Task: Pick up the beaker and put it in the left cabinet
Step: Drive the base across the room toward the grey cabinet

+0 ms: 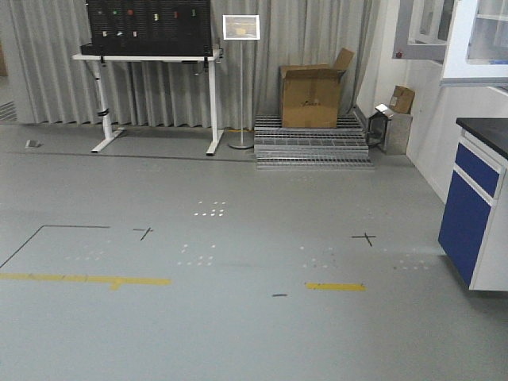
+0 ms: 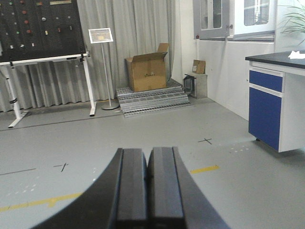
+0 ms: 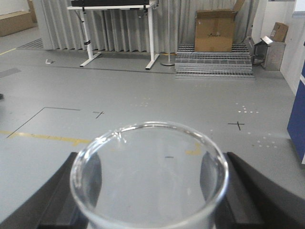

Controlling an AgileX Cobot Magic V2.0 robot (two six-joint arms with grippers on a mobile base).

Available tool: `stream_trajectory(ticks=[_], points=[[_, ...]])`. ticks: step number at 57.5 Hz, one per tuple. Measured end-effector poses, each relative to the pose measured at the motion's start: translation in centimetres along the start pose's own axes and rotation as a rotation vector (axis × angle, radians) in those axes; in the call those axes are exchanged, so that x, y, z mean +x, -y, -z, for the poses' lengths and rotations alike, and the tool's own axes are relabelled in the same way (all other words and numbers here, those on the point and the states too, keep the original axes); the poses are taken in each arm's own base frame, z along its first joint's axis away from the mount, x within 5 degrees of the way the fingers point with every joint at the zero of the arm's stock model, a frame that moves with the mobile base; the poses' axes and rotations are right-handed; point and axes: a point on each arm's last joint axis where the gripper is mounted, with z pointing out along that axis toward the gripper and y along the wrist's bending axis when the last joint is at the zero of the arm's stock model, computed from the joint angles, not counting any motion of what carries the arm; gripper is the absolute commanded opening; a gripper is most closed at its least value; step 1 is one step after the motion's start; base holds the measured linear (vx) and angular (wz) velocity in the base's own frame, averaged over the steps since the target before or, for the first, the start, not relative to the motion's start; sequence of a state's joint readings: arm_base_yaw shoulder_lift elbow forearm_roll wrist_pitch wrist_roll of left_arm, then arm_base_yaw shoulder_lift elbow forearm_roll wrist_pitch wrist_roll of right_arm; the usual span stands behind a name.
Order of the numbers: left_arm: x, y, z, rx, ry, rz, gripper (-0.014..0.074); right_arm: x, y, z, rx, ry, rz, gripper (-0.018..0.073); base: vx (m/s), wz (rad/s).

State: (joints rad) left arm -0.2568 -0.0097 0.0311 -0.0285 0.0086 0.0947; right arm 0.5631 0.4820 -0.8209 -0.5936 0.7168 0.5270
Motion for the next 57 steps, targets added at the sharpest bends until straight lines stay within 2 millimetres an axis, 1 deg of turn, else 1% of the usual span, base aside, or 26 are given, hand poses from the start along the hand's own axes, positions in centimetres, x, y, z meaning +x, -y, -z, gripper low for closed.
stream_trajectory(ticks=[29,57], points=[[0.00,0.00,0.00,0.000,0.000,0.000,0.0001,-0.01,-0.01,0.00,-0.001,0.001,0.000,-0.0005,0.72,-0.15],[0.00,0.00,0.00,0.000,0.000,0.000,0.0001,-0.01,-0.01,0.00,-0.001,0.001,0.000,-0.0005,0.71,-0.03]])
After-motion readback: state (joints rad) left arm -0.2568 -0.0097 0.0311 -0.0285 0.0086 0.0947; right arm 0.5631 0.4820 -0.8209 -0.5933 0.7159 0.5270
